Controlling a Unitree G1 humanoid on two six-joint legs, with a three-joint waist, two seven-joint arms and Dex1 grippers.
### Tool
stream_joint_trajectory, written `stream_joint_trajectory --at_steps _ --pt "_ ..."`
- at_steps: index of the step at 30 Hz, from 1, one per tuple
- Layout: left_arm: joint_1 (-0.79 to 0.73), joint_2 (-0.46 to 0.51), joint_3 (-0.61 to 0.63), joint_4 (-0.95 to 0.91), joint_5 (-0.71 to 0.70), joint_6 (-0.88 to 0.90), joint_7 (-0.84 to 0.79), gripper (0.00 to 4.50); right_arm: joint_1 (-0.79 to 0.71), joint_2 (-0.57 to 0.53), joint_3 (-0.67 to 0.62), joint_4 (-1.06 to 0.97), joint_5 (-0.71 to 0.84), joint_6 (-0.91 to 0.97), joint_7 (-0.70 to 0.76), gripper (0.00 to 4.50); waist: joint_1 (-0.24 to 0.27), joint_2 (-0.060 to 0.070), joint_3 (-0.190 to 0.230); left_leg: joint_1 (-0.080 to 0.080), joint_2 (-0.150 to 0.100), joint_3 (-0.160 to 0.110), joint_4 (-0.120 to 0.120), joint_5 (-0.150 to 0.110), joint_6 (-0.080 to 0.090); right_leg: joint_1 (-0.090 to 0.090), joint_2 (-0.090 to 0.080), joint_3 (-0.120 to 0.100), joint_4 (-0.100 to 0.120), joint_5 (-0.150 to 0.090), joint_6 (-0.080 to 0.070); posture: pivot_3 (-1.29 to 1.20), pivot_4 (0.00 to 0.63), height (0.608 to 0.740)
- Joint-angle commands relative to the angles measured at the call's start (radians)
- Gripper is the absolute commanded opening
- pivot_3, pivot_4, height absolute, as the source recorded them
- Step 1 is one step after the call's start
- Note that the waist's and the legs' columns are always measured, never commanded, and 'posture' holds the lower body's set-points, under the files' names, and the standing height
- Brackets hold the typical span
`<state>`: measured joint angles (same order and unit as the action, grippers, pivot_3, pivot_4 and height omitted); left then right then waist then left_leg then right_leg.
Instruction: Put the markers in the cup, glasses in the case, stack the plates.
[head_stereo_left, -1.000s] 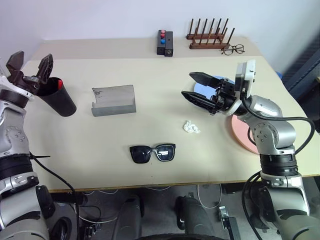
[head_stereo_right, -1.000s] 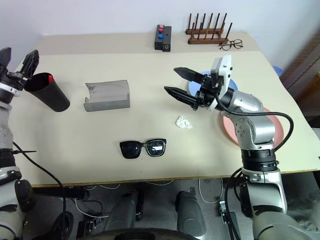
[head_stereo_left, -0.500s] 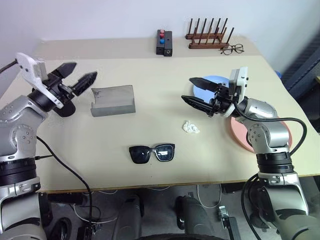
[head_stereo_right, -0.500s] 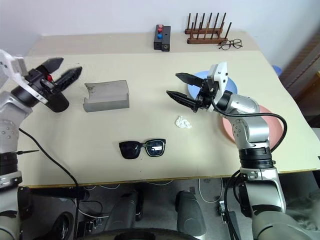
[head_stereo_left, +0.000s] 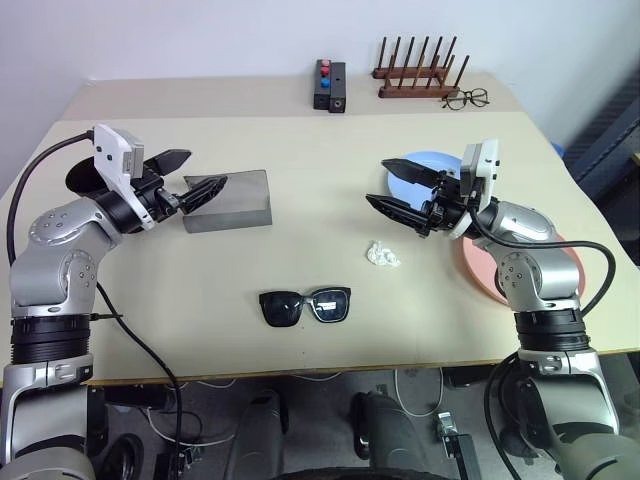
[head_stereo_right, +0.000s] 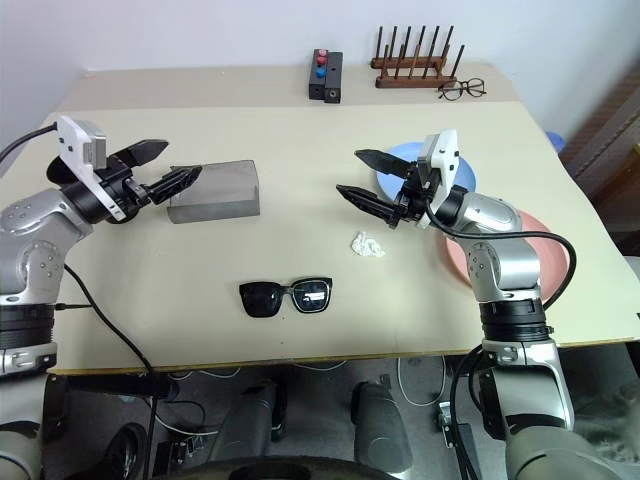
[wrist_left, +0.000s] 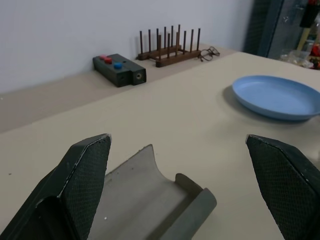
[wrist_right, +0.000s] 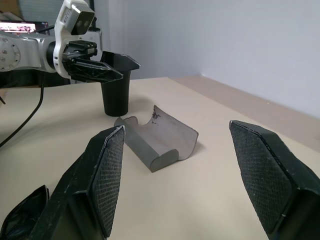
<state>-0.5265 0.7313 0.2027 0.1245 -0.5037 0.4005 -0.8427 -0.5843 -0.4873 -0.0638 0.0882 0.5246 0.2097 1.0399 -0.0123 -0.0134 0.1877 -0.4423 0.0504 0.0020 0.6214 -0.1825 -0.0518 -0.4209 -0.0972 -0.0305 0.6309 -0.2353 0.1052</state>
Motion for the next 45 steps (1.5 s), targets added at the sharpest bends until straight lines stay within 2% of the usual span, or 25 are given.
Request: stream_joint_trajectory --at_steps 1,6,16,21,27,36,45 --pt "-0.055 0.027 -0.079 0.110 0.113 -0.047 -0.034 4.46 -0.006 -0.004 -0.026 -0.024 0.006 -0.023 0.004 3.41 0.000 0.000 0.000 0.000 0.000 0.000 0.000 0.000 0.000 0.000 0.000 0.000 0.000 0.000 0.000 0.00 0.150 0.740" --pt "-0.217 -0.038 -0.161 0.403 0.232 -0.150 -0.043 4.46 -0.009 0.005 -0.018 -0.016 0.000 -0.034 0.005 3.41 0.015 0.000 0.000 -0.001 0.000 0.000 0.003 0.000 0.000 0.001 0.000 0.000 0.000 -0.001 -0.003 0.00 0.150 0.740" --pt "-0.441 -0.116 -0.231 0.789 0.339 -0.235 -0.201 4.46 0.060 -0.055 -0.014 -0.137 0.021 0.005 0.058 3.41 0.022 0.000 0.000 -0.001 0.000 0.000 0.002 0.000 0.000 0.000 0.000 0.000 0.000 0.000 0.001 0.00 0.150 0.740" --pt "-0.519 -0.130 -0.231 0.872 0.343 -0.210 -0.336 4.46 0.067 -0.090 -0.022 -0.172 0.027 0.025 0.055 3.41 0.022 0.000 0.000 -0.001 0.000 0.000 0.002 0.000 0.000 0.000 0.000 0.000 0.000 0.000 0.000 0.00 0.150 0.740" --pt "-0.576 -0.116 -0.270 0.956 0.411 -0.204 -0.437 4.46 0.069 -0.123 -0.029 -0.203 0.049 0.065 0.067 3.41 0.022 -0.001 0.000 -0.002 0.000 0.000 0.002 0.000 0.000 0.000 0.000 0.000 0.000 0.000 0.000 0.00 0.150 0.740" --pt "-0.617 -0.113 -0.316 1.040 0.518 -0.318 -0.479 4.46 0.065 -0.132 -0.043 -0.166 0.037 0.044 0.062 3.41 0.024 -0.001 0.001 -0.002 0.000 0.000 0.003 0.000 0.000 -0.001 0.000 0.000 0.000 0.000 0.000 0.00 0.150 0.740" --pt "-0.647 -0.123 -0.322 1.108 0.574 -0.352 -0.473 4.46 0.068 -0.125 -0.040 -0.185 0.033 0.056 0.039 3.41 0.023 -0.001 0.001 -0.002 0.000 0.000 0.003 0.000 0.000 -0.001 0.000 0.000 0.000 0.000 0.000 0.00 0.150 0.740"
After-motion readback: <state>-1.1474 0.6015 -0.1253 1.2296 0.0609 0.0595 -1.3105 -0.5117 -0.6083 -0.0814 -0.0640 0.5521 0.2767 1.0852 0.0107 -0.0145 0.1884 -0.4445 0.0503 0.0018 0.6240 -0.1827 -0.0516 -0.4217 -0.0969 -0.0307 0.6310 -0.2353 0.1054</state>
